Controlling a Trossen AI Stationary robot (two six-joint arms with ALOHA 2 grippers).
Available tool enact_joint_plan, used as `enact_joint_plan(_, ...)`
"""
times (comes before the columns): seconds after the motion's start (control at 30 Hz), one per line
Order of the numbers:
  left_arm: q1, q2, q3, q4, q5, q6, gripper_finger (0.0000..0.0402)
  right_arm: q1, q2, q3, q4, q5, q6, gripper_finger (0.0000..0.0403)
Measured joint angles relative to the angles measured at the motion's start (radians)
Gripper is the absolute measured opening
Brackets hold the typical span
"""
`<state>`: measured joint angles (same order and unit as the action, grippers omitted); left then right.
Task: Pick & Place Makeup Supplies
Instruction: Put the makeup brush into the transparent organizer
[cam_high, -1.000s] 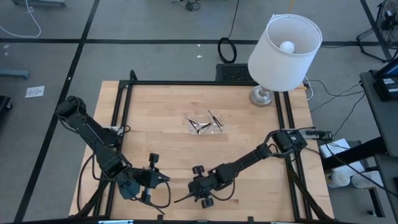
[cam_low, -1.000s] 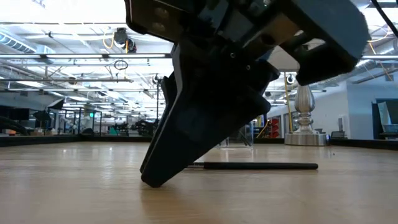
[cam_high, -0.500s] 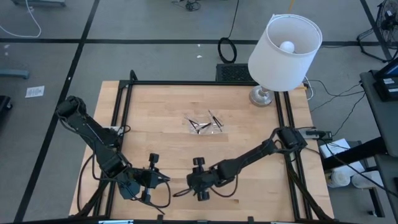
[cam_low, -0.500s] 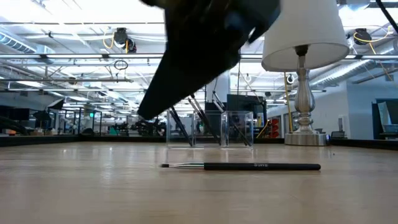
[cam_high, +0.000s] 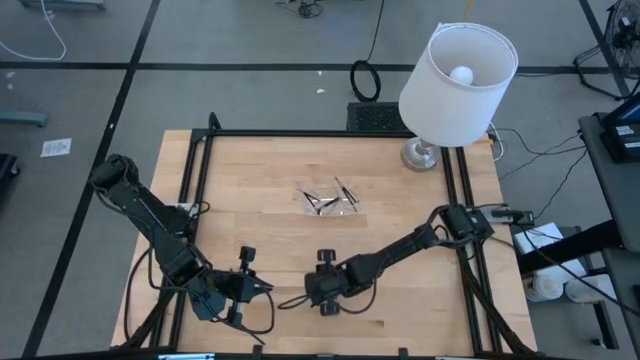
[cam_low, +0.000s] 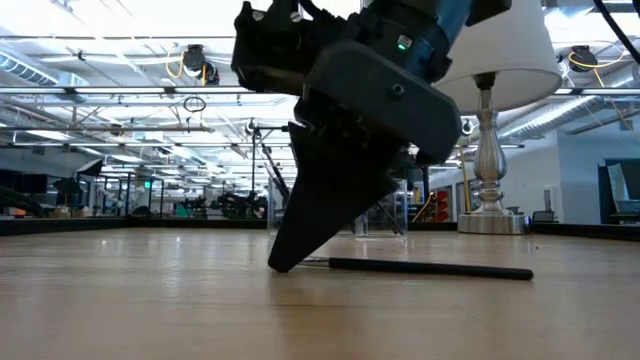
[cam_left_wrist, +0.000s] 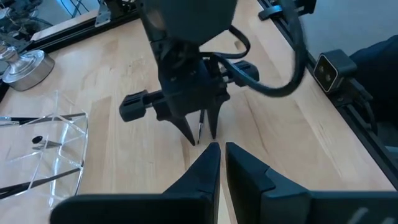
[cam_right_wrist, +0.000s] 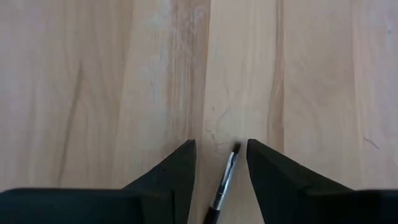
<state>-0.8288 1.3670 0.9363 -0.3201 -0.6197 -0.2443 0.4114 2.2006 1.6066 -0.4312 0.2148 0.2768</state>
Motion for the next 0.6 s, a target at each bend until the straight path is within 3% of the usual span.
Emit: enact_joint_plan(0.6, 0.000, 0.000, 0.000, 0.000, 0.000, -0.002, 0.0035, -0.012, 0.001, -0.058, -0.015, -0.079, 0.045, 0.0089)
